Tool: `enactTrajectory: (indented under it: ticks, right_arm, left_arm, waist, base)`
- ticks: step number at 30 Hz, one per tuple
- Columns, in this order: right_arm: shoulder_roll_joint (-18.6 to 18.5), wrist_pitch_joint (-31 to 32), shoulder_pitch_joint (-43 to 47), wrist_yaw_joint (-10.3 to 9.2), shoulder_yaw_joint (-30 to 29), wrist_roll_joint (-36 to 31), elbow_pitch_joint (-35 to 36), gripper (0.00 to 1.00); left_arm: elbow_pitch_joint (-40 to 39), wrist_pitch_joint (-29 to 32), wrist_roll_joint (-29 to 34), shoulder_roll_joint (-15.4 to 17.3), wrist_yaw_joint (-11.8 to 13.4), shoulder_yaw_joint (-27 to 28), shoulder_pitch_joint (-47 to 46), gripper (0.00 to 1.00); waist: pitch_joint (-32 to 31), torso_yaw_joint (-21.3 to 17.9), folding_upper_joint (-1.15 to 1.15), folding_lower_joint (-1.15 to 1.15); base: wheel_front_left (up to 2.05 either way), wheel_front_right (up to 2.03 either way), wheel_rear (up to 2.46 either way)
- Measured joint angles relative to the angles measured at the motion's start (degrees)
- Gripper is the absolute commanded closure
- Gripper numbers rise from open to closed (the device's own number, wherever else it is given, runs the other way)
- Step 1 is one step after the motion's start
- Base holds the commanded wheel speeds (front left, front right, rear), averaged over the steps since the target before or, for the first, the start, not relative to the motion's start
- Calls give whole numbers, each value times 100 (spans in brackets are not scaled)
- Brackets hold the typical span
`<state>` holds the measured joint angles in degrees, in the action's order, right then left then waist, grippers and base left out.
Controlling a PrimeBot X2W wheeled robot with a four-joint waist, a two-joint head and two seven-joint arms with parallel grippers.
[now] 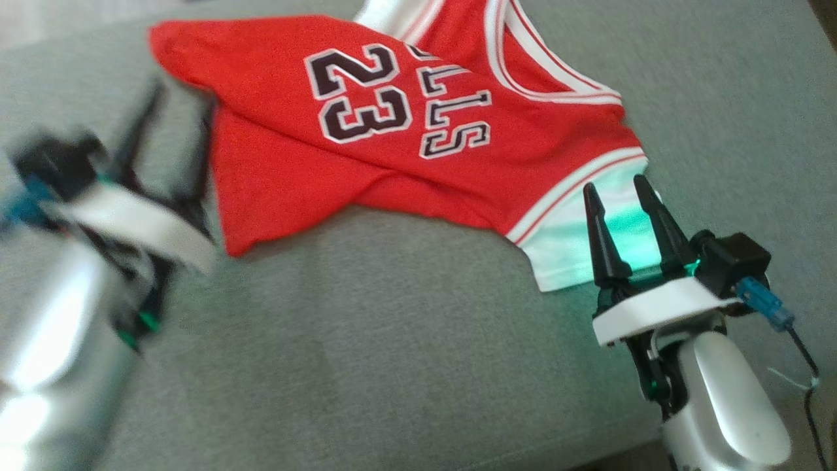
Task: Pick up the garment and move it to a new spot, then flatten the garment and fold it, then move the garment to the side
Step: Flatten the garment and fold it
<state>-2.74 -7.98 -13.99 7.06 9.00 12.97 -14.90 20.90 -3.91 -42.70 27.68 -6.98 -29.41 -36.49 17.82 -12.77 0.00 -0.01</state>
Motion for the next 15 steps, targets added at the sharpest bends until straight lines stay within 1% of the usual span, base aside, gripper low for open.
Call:
enactTrajectory:
  ticks: [1, 6, 9, 10, 15]
  right_arm:
    - [1, 24, 42, 0, -25, -16, 25, 0]
    - [1, 211, 333, 0, -89, -96, 171, 0]
    - [1, 314, 423, 0, -121, -96, 289, 0]
    - [1, 326, 430, 0, -130, -96, 322, 0]
    - [1, 399, 430, 0, -130, -96, 497, 0]
  left_arm:
    - [-124, -27, -83, -71, 68, -30, 246, 0]
    - [-632, -278, -16, -327, 509, -305, 1342, 0]
    - [-654, -360, -16, -495, 661, -456, 1788, 0]
    - [-641, -399, -8, -534, 705, -506, 1892, 0]
    - [-292, -459, 96, -613, 695, -681, 1974, 0]
  waist:
    - [-77, 61, 0, 0]
    - [-416, 362, 0, -1]
    - [-554, 499, 0, -1]
    - [-582, 534, 0, -1]
    - [-568, 574, 0, 1]
  base:
    - [0, 0, 0]
    - [0, 0, 0]
    - [0, 0, 0]
    - [0, 0, 0]
    - [0, 0, 0]
